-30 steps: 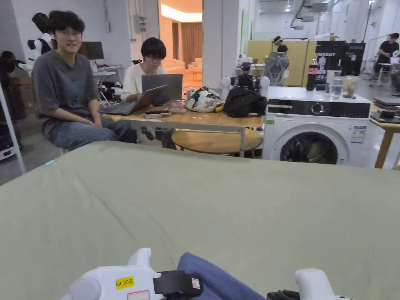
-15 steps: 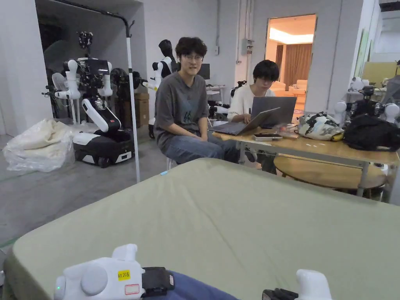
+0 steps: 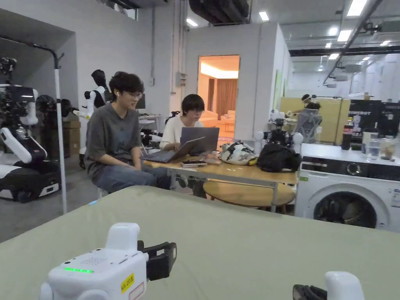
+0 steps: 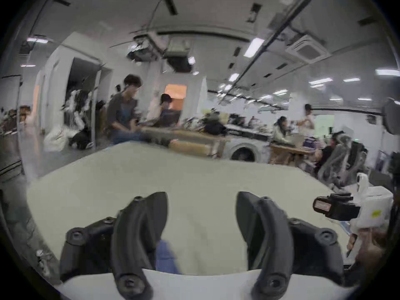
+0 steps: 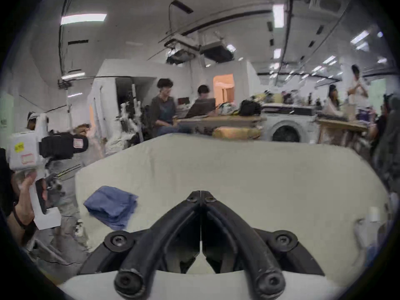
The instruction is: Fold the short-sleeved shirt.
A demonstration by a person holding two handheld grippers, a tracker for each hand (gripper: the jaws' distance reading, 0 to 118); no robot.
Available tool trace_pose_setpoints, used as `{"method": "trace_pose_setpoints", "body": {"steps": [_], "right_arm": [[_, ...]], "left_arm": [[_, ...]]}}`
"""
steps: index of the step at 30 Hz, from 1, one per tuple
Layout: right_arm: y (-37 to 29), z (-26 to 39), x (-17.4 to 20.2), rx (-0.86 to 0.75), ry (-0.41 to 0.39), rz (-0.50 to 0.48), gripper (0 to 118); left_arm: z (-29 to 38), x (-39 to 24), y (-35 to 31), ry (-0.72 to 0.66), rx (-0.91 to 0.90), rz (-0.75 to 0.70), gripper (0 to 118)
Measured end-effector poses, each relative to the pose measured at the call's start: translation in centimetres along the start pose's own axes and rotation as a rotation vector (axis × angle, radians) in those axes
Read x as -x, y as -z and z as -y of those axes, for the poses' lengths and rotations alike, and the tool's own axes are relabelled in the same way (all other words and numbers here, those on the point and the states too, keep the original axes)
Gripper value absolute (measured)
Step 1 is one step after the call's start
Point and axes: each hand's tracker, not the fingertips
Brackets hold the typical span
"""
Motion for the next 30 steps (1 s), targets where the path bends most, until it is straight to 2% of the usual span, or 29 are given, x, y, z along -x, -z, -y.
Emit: {"method": "trace_pose_setpoints", "body": {"steps": [1, 4, 6, 7, 9, 12, 21, 25, 30], "right_arm": [[-1.7, 0.0, -1.1, -0.019, -0.016, 0.059, 0], [-6.2, 0.2, -4.1, -0.068, -0.048, 0.184, 0], [-8.1, 0.1, -5.7, -0.069, -0.093, 0.264, 0], [-8.7, -0.1, -6.5, -0.056, -0.122, 0.311, 0], [-9.3, -0.4, -8.1, -0.066, -0.119, 0.355, 0], [-10.2, -1.1, -10.1, -0.116, -0.024, 0.36, 0], [-9.4, -2.3, -11.2, -0.136, -0.031, 0.374, 0], [-9.2, -2.4, -10.4, -0.151, -0.082, 0.389, 0], [-9.4, -2.7, -10.3, -0.171, -0.065, 0.396, 0]], "left_arm": [[0.2, -1.9, -0.4, 0.019, -0.026, 0.035, 50], [0.8, -7.3, -0.7, 0.126, -0.08, 0.089, 15], [0.8, -9.7, 0.0, 0.181, -0.042, 0.194, 12], [0.8, -10.9, 0.8, 0.213, -0.024, 0.203, 0], [0.7, -12.3, 2.1, 0.211, -0.022, 0.169, 0], [0.5, -13.3, 3.6, 0.166, -0.011, 0.205, 0], [-0.4, -14.0, 5.5, 0.19, -0.03, 0.183, 0], [-0.9, -13.7, 5.2, 0.181, -0.043, 0.173, 0], [-1.0, -13.7, 4.9, 0.19, -0.045, 0.16, 0]]}}
